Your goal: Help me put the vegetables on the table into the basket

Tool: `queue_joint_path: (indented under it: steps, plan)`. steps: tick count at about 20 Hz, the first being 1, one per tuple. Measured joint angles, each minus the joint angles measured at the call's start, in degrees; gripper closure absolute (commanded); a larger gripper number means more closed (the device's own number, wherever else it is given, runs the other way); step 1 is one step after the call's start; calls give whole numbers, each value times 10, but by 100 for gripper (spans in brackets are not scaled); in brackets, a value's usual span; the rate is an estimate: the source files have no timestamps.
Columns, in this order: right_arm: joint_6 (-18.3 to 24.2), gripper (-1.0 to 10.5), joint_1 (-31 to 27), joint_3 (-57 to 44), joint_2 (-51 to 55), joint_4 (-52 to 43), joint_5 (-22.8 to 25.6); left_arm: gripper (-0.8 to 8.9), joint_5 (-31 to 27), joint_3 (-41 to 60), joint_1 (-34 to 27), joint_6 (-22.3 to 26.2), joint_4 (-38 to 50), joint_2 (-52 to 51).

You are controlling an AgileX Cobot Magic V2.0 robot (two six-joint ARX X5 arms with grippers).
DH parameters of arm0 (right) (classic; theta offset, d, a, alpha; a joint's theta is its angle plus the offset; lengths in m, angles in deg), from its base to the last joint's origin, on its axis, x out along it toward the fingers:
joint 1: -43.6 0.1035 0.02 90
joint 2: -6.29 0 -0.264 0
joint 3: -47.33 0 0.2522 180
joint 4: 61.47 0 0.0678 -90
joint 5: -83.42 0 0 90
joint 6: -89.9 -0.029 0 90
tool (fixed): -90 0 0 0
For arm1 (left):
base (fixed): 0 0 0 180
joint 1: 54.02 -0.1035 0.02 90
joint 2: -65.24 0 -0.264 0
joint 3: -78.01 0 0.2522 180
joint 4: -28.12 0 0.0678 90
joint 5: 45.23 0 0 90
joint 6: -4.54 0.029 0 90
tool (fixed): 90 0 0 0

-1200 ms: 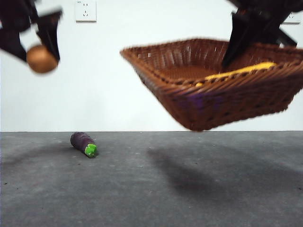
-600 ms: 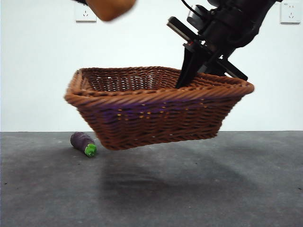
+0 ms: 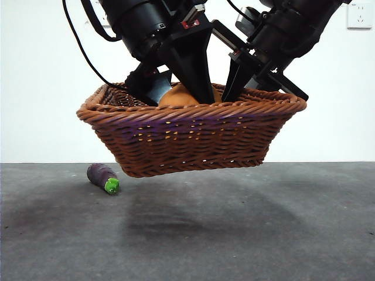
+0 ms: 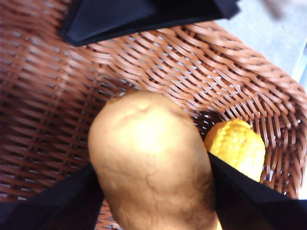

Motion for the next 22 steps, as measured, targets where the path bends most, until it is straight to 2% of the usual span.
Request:
queue_joint_path:
  steps: [2,3,7,13,18,22]
  plan:
    - [0,959,0,0,0,-1,0,295,0,0,0,-10,0,0]
    - [0,959,0,0,0,-1,0,271,0,0,0,-14,0,0]
    - [3,959,0,0,0,-2,1,271,0,0,-7,-31,-2,-10]
    - [8,959,-3,0,0,-3,2,271,-6,0,-59,-66,-4,-114]
    - [20,959,-47,0,37,3,2,279,-145,-1,-174,-116,-2,-224]
    - [36,959,-105,0,134,7,2,279,-130,-1,-271,-178,25,-187]
